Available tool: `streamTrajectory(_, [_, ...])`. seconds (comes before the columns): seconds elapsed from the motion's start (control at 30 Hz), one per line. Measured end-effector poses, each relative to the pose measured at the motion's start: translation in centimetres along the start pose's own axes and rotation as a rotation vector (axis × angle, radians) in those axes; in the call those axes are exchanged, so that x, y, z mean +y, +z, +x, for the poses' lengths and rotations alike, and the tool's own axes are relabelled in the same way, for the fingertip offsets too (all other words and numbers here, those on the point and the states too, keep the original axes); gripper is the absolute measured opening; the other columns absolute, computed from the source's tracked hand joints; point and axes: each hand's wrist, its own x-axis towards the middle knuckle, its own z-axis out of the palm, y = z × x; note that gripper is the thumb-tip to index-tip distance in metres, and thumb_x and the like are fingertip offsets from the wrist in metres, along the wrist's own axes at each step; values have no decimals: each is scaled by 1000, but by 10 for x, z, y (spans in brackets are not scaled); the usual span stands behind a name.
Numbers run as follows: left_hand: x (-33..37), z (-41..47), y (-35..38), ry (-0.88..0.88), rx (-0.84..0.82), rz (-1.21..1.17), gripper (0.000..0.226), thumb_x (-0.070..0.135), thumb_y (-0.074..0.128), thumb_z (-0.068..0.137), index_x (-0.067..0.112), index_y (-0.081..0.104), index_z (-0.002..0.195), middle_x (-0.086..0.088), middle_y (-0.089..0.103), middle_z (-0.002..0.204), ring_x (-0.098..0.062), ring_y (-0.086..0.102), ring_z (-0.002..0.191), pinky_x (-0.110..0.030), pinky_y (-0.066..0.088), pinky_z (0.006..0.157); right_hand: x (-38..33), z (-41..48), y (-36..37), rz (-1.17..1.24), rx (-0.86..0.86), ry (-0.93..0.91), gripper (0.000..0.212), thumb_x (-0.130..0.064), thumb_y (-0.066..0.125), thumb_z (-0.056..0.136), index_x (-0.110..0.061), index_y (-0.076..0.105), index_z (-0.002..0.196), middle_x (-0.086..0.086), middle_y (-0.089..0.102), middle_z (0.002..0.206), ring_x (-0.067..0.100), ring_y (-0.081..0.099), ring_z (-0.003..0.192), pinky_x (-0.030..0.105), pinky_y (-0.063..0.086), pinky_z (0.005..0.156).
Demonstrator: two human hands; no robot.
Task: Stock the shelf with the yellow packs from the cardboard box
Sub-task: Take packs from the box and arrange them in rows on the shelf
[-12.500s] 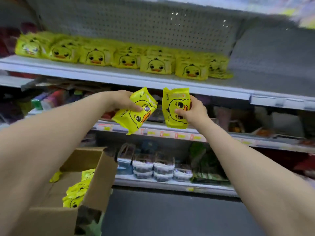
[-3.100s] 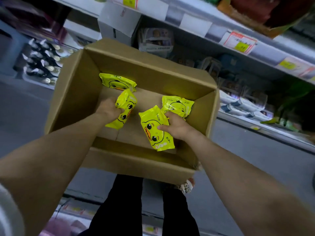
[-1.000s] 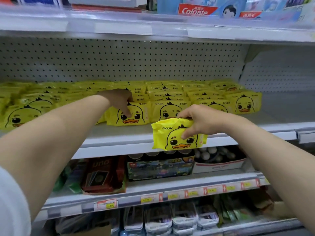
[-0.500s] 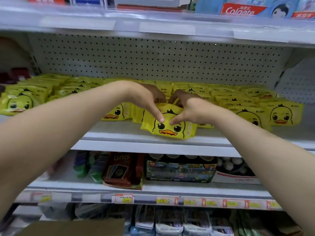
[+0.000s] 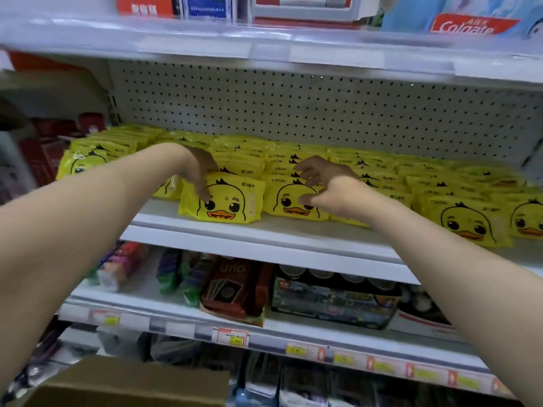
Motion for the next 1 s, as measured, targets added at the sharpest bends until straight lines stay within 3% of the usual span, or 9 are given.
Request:
streamTrajectory(0.2, [16,-3,7,-59,150,-19,86,43,77,79,10,36,147,-8,45,145,-30,51,126,-33,49,91,13,-30,-20,-134,-3,10,55,-30,78,82,-30,51,130,-8,61,119,10,61,105,31,52,90])
streamTrajectory(0.33, [23,-11,19,-116,298,-100,89,46,83,69,15,41,140,-10,50,135,-33,50,121,-45,50,96,18,-48,-33,-277,-20,33,59,-32,77,83,-25,49,135,-4,61,124,13,59,109,26,46,90])
streamTrajectory(0.43, [35,-34,26,-127,402,-196,88,47,82,70,15,39,139,-13,46,135,-35,45,124,-50,47,98,16,-59,-34,-405,-62,67,65,-34,76,83,-23,45,140,3,57,136,22,55,121,35,47,100])
streamTrajectory(0.57, [48,-76,45,-75,506,-259,82,50,80,72,12,44,136,-17,48,131,-37,46,121,-49,47,97,2,-81,-27,-446,-102,26,67,-31,76,84,-32,40,141,5,50,141,26,47,129,40,42,102])
streamTrajectory(0.7, [56,-131,79,-44,460,-364,91,42,83,72,20,36,146,-19,33,148,-39,29,138,-50,33,112,-18,-110,-7,-458,-146,-33,68,-32,75,84,-30,41,142,5,49,142,28,44,129,42,42,101])
streamTrajectory(0.83, [50,-189,126,-139,374,-477,87,32,85,70,23,39,143,-16,32,143,-37,34,133,-52,42,104,-41,-135,29,-412,-230,-93,67,-37,77,81,-33,44,140,4,49,142,28,45,129,43,45,99])
streamTrajectory(1.0, [29,-251,190,-252,299,-439,81,33,82,74,24,40,142,-16,36,139,-40,34,129,-51,40,104,-75,-162,83,-354,-327,-191,65,-38,76,81,-32,46,139,1,53,133,24,52,119,42,49,93])
